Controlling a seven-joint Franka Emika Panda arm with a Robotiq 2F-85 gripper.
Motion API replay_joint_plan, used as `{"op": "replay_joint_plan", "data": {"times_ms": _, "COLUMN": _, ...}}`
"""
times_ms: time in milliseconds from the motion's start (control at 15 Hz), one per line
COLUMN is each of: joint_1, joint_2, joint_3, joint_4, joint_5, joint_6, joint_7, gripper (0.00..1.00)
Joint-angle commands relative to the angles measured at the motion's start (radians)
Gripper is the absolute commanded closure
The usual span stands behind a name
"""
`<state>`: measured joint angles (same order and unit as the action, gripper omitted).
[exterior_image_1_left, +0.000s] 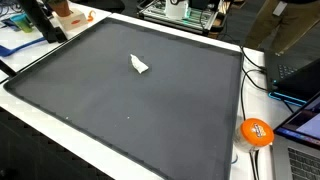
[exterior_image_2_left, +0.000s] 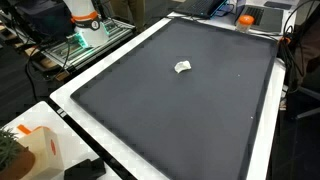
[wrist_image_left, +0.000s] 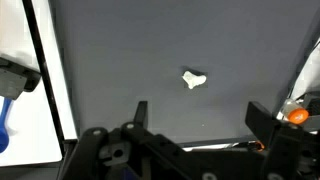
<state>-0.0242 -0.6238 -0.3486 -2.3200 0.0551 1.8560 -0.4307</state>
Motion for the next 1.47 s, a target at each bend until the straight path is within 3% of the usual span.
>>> {"op": "replay_joint_plan", "data": {"times_ms": 0, "joint_1": -0.022, "joint_2": 0.006, "joint_3": 0.016, "joint_4": 0.002, "joint_5": 0.012, "joint_6": -0.002, "joint_7": -0.011, "gripper": 0.0}}
{"op": "replay_joint_plan", "data": {"times_ms": 467, "joint_1": -0.012, "joint_2": 0.007, "joint_3": 0.034, "joint_4": -0.005, "joint_5": 0.025, "joint_6": 0.004, "joint_7": 0.002, "gripper": 0.0}}
{"op": "replay_joint_plan", "data": {"times_ms": 733, "joint_1": 0.009, "joint_2": 0.018, "joint_3": 0.15, "joint_4": -0.073, "joint_5": 0.023, "joint_6": 0.082, "joint_7": 0.083, "gripper": 0.0}}
{"op": "replay_joint_plan", "data": {"times_ms": 1067, "joint_1": 0.034, "joint_2": 0.087, "joint_3": 0.299, "joint_4": -0.197, "joint_5": 0.002, "joint_6": 0.369, "joint_7": 0.226, "gripper": 0.0}}
{"op": "replay_joint_plan", "data": {"times_ms": 1400, "joint_1": 0.061, "joint_2": 0.264, "joint_3": 0.352, "joint_4": -0.245, "joint_5": -0.029, "joint_6": 0.645, "joint_7": 0.238, "gripper": 0.0}}
